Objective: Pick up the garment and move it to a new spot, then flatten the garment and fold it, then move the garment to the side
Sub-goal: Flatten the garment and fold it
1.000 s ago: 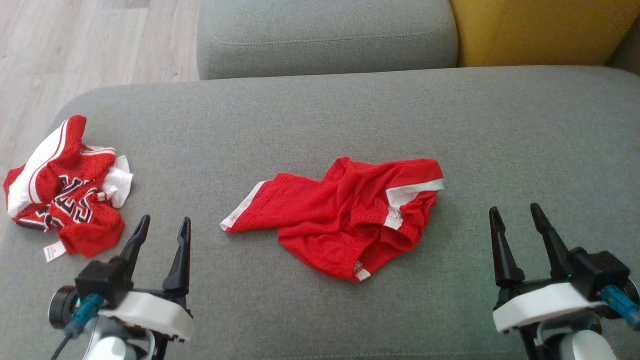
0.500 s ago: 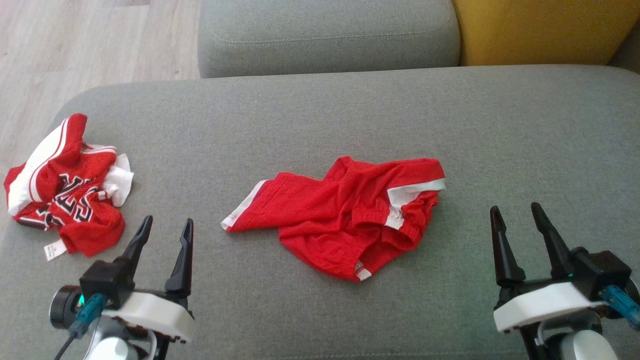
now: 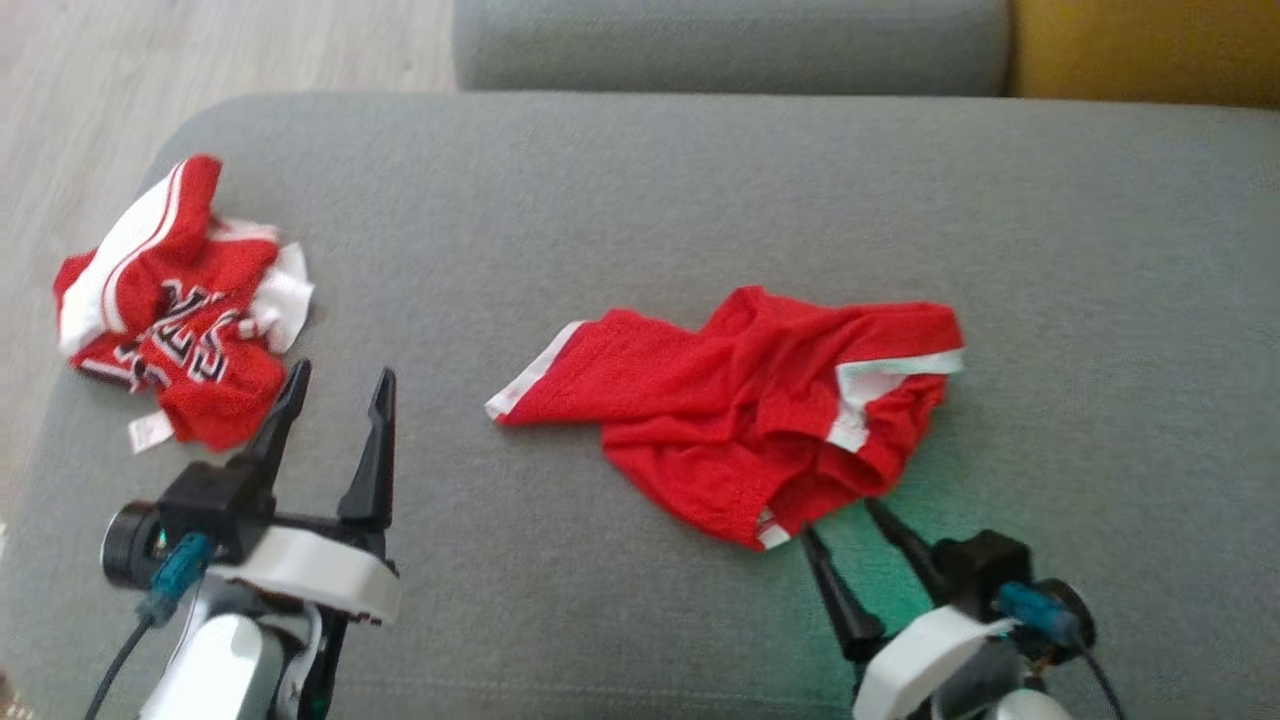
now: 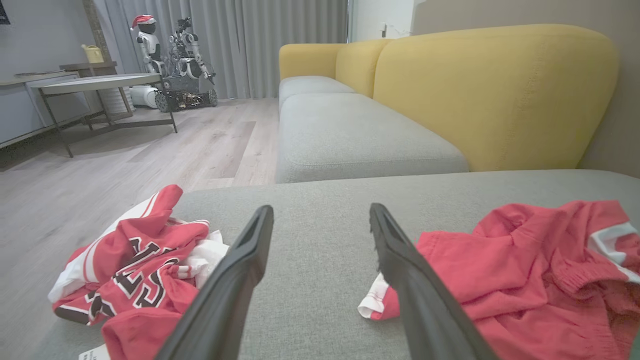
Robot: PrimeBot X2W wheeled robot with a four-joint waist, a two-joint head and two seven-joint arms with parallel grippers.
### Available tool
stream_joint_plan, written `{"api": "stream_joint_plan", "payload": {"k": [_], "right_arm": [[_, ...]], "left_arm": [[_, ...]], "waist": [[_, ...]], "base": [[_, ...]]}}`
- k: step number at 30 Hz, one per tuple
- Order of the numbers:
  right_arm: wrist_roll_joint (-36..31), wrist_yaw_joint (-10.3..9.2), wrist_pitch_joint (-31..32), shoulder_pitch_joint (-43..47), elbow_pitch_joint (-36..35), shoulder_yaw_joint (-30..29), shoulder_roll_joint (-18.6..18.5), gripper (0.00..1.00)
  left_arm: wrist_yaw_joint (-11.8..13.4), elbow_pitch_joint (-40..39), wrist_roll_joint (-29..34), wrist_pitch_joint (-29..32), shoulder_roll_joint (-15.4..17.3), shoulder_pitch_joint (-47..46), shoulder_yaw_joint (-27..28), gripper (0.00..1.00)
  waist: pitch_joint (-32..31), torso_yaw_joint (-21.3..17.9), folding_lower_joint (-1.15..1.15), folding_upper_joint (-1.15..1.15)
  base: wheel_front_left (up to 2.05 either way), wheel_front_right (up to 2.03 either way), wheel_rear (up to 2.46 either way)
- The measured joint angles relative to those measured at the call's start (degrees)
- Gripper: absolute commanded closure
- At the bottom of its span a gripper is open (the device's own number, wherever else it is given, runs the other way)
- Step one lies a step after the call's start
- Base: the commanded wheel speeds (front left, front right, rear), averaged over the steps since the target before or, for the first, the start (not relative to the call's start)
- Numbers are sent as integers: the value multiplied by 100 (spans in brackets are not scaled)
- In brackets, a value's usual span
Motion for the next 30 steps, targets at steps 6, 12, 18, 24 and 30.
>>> {"api": "stream_joint_plan", "payload": {"k": [6,12,18,24,30], "right_arm": [[98,0,-113,-761,1040,646,-141,0],[204,0,-196,-1353,1736,1201,-147,100],[564,0,-480,-1512,1087,1649,-265,100],[760,0,-424,-1622,-331,1723,-348,100],[746,0,-137,-1740,-1270,1308,-454,100]], "left_arm": [[-48,41,54,-29,-82,-244,-48,0],[-77,88,93,-78,-140,-380,-38,0],[-96,155,145,-79,-209,-383,32,0],[-93,145,148,-79,-226,-381,64,0],[-96,77,196,-79,-249,-380,83,0]], "waist": [[385,349,1,0],[589,517,1,0],[571,438,1,0],[493,211,0,0],[469,15,0,0]], "base": [[0,0,0],[0,0,0],[0,0,0],[0,0,0],[0,0,0]]}}
